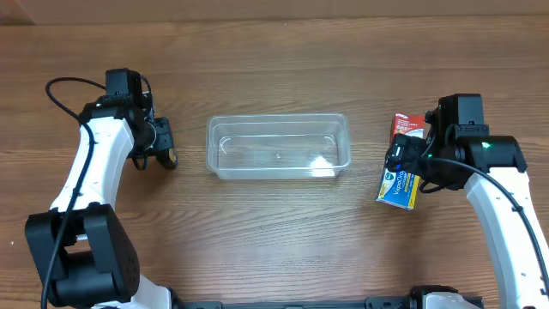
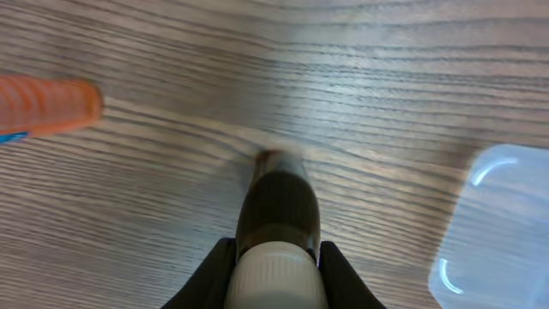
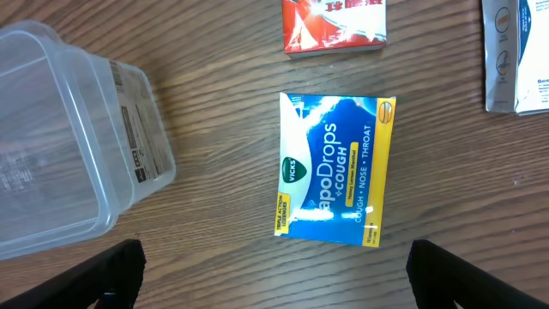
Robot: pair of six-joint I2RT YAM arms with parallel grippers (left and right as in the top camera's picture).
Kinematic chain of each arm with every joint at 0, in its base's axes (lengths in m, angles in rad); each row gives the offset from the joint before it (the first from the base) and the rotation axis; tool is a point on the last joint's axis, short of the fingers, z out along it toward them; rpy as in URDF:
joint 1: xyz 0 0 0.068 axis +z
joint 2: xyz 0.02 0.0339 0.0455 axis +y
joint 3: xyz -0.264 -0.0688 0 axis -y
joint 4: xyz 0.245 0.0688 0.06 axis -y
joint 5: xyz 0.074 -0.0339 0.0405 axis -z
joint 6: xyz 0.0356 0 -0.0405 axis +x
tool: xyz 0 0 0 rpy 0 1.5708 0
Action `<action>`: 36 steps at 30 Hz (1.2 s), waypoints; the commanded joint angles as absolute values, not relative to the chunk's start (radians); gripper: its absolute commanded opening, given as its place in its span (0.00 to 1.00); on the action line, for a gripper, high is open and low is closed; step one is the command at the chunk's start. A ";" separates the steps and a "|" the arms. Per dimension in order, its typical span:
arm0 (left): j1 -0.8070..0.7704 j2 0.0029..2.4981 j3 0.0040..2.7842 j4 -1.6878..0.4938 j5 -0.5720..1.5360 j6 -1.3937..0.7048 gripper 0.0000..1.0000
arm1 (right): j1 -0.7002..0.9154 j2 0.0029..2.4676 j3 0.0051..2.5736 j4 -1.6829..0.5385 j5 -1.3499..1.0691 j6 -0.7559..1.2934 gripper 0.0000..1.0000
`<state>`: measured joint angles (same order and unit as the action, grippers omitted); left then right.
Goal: Pack container
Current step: 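Carry the bottle into the left end of the container and release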
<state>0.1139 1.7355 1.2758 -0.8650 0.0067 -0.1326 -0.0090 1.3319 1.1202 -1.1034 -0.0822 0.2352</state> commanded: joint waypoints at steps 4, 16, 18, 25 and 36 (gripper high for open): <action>0.049 1.622 1.465 -1.013 0.105 -0.138 0.04 | -0.013 1.330 1.149 -1.102 -0.091 0.240 1.00; -0.303 1.703 1.515 -1.022 0.036 -0.241 0.04 | -0.013 1.330 1.145 -1.106 -0.091 0.240 1.00; -0.301 1.772 1.514 -1.018 0.022 -0.241 0.04 | -0.013 1.331 1.145 -1.105 -0.091 0.240 1.00; -0.300 1.903 1.514 -1.013 -0.073 -0.312 0.04 | -0.013 1.331 1.145 -1.106 -0.091 0.240 1.00; -0.300 1.911 1.514 -0.976 -0.115 -0.317 0.36 | -0.013 1.331 1.145 -1.103 -0.091 0.240 1.00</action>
<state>-0.3008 1.9003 1.5108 -0.9710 -0.0921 -0.2977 -0.0090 1.3334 1.1206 -1.1080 -0.0826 0.2352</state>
